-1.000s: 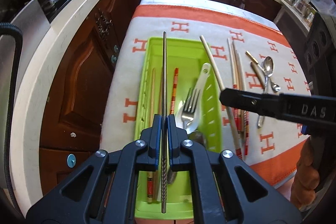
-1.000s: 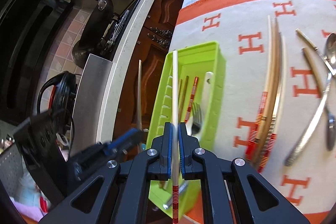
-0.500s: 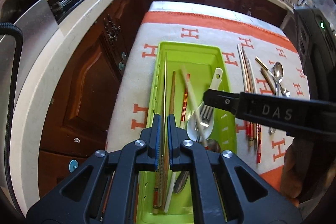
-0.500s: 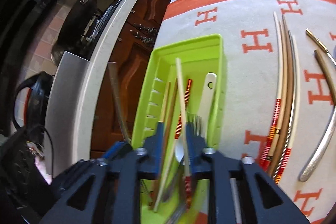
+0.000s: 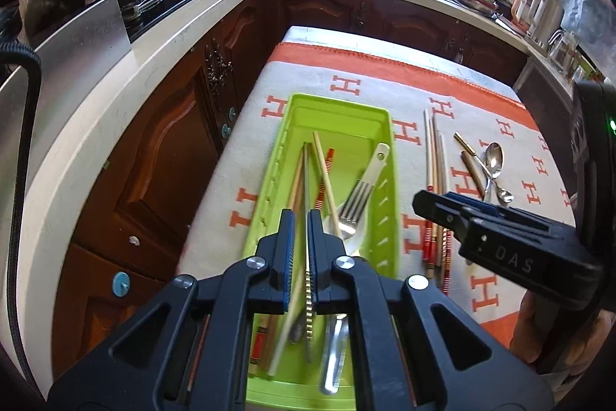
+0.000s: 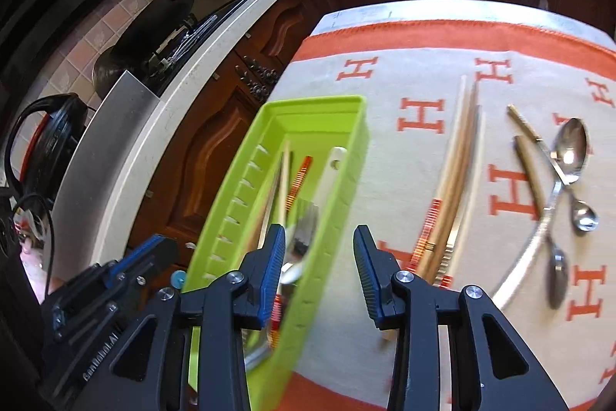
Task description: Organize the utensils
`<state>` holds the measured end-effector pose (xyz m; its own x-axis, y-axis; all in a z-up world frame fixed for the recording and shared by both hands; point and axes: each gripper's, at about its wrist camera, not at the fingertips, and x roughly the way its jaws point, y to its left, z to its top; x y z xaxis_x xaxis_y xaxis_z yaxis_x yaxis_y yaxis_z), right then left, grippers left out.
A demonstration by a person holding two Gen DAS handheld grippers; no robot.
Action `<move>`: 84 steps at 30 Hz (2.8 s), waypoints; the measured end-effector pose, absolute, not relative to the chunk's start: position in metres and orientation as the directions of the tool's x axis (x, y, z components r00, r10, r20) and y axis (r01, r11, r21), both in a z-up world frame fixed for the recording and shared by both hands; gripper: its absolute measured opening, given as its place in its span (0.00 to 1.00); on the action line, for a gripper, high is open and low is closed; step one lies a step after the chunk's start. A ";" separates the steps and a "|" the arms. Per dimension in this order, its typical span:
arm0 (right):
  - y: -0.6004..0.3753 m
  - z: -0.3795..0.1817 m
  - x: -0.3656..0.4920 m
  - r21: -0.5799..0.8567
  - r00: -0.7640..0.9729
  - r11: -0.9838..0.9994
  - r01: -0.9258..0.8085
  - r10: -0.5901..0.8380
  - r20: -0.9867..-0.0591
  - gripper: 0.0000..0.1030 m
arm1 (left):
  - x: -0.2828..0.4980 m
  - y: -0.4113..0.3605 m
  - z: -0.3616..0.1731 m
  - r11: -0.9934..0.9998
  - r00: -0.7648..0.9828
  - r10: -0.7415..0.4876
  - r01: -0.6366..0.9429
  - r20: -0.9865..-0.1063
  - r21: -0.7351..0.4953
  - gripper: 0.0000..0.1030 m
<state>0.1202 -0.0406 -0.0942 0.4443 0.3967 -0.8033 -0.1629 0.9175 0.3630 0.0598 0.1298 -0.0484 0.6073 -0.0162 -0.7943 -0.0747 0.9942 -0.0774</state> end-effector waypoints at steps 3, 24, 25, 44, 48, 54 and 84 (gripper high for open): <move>-0.058 -0.091 0.109 0.320 0.483 0.935 -0.152 0.353 -0.801 0.51 | 0.056 0.120 -0.050 0.992 0.616 -0.036 -0.072 -0.787 -0.102 0.04; -0.179 -0.088 0.059 0.198 0.627 0.976 -0.090 0.210 -0.751 0.51 | 0.062 0.008 -0.071 0.977 0.591 -0.214 0.121 -0.778 -0.177 0.04; -0.181 -0.089 0.059 0.205 0.626 0.975 -0.090 0.215 -0.750 0.51 | 0.065 0.004 -0.074 0.975 0.582 -0.222 0.128 -0.783 -0.182 0.04; -0.216 -0.121 0.068 0.340 0.593 0.933 -0.119 0.342 -0.729 0.43 | 0.141 -0.021 -0.119 0.979 0.465 -0.172 0.179 -0.869 -0.099 0.03; -0.217 -0.123 0.068 0.354 0.590 0.927 -0.121 0.354 -0.726 0.43 | 0.146 -0.019 -0.129 0.983 0.444 -0.151 0.163 -0.883 -0.086 0.03; -0.218 -0.127 0.071 0.367 0.585 0.922 -0.120 0.365 -0.725 0.42 | 0.151 -0.015 -0.137 0.986 0.434 -0.137 0.143 -0.890 -0.082 0.03; -0.200 -0.132 0.072 0.351 0.559 0.926 -0.138 0.366 -0.745 0.39 | 0.166 -0.021 -0.144 0.986 0.431 -0.143 0.141 -0.891 -0.090 0.04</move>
<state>0.0723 -0.1997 -0.1316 0.5586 0.3656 -0.7445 -0.1380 0.9261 0.3513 0.1658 -0.0211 -0.1436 0.4306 -0.1427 -0.8912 0.1411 0.9859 -0.0897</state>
